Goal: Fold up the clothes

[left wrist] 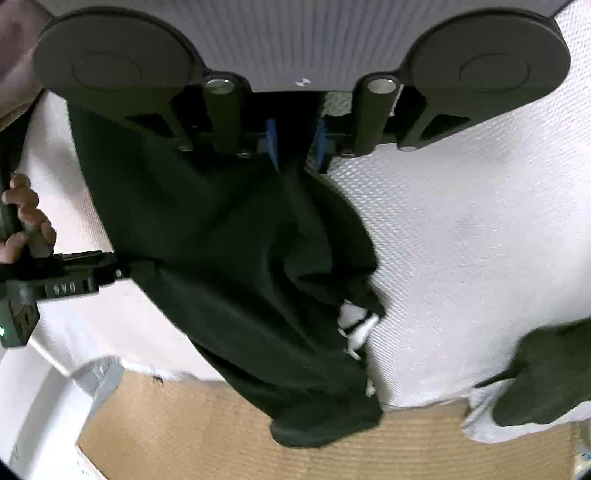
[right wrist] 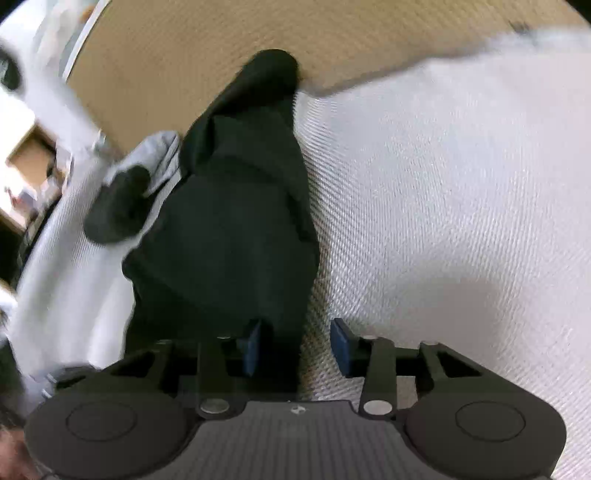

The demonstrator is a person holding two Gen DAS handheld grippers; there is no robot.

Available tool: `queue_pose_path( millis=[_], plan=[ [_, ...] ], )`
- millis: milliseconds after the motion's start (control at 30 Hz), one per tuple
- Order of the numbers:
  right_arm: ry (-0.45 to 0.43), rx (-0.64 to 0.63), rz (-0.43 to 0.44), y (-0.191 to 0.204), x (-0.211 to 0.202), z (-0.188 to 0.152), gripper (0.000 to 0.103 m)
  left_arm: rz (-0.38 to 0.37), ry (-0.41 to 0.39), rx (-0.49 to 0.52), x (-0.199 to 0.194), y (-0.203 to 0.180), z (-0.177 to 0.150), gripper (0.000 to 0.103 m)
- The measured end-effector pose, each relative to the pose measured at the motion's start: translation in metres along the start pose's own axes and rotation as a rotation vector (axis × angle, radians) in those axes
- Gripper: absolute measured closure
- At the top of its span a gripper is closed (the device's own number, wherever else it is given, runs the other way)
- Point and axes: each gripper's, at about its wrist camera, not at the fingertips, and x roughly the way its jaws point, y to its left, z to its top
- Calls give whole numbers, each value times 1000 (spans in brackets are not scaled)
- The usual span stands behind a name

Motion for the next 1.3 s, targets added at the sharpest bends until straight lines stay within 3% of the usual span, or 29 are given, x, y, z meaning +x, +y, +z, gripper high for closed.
queue_pose_path(
  millis=[33, 133, 300, 500, 567, 800, 967, 1033, 1100, 1167, 1267, 1300],
  plan=[
    [-8, -35, -12, 4, -4, 4, 58, 5, -16, -15, -7, 4, 0, 65],
    [-51, -129, -40, 16, -14, 17, 57, 43, -74, 2, -22, 6, 12, 58],
    [-98, -138, -85, 18, -3, 44, 57, 112, -188, 88, -18, -3, 62, 43],
    [-123, -139, -89, 7, 16, 59, 57, 151, -255, 214, 35, -27, 155, 43],
    [-121, -119, -82, 2, 19, 63, 57, 169, -287, 217, 52, -31, 182, 35],
    [-126, -66, -48, -10, 28, 75, 57, 140, -274, 386, 123, -60, 243, 24],
    [-146, -44, 25, -7, 39, 72, 57, 215, -186, 428, 184, -59, 277, 28],
    [-147, -59, 50, -4, 45, 70, 57, 275, -136, 438, 203, -53, 286, 48],
    [-101, -97, 16, 1, 54, 66, 57, 277, -126, 431, 212, -42, 292, 51],
    [-19, -126, -20, 4, 67, 61, 57, 232, -118, 371, 216, -24, 298, 52],
    [-2, -214, -61, 14, 73, 53, 58, 63, -131, 160, 208, 13, 305, 55],
    [-1, -233, -77, 17, 74, 52, 58, 24, -165, 132, 201, 20, 306, 55]
  ],
)
